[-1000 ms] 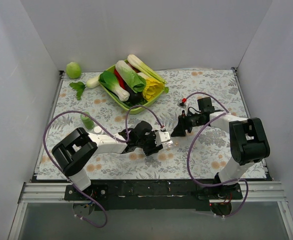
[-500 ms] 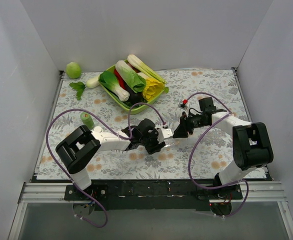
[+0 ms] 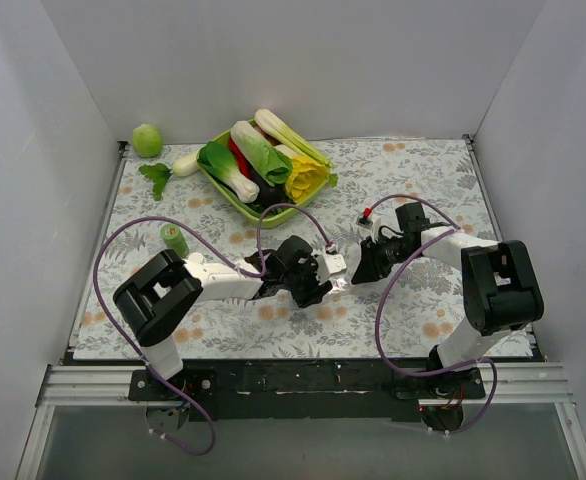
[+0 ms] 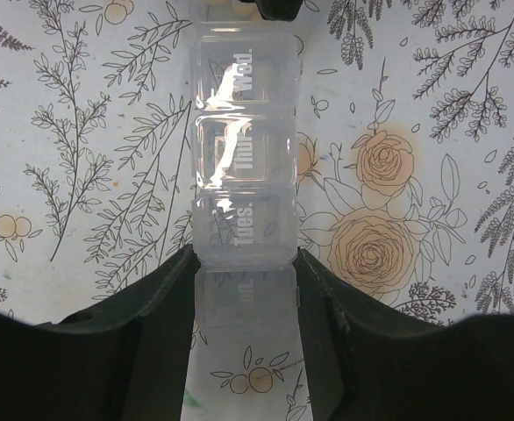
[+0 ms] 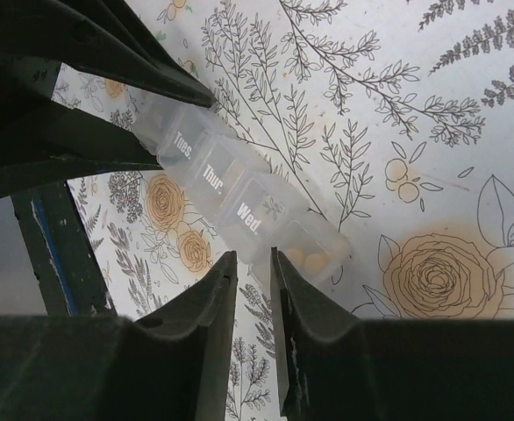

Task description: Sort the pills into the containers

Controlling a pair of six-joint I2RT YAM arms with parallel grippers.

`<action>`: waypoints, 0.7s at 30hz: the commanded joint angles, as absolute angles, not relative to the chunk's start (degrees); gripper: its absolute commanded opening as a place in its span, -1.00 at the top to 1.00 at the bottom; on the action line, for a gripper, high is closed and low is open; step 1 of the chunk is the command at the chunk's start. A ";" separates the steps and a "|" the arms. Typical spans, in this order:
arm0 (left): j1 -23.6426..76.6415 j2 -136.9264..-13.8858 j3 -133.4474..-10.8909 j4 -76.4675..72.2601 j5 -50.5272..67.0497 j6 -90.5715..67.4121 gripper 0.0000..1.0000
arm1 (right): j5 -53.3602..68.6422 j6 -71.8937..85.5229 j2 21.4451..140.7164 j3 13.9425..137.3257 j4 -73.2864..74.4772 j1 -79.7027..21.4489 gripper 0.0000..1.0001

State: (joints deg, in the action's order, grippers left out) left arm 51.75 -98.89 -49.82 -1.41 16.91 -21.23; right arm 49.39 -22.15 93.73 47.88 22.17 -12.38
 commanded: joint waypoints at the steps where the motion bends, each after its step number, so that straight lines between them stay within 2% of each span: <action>1: 51.50 -100.37 -50.45 3.34 16.35 -22.24 0.79 | 42.81 -20.22 96.50 48.25 21.36 -12.48 0.45; 9: 51.50 -101.25 -51.24 4.57 16.79 -22.41 0.81 | 49.12 -27.94 92.83 53.78 27.77 -12.30 0.58; 16: 51.50 -101.51 -51.42 5.10 16.88 -22.15 0.81 | 51.59 -33.03 89.91 56.60 31.19 -12.30 0.96; 21: 51.50 -101.95 -51.77 5.19 16.96 -22.59 0.81 | 47.92 -35.24 89.65 56.78 32.61 -13.36 0.97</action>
State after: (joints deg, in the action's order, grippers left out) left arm 51.70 -99.88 -51.51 0.21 17.12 -21.93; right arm 49.54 -31.59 91.13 55.46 29.54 -12.49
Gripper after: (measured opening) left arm 0.432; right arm 0.022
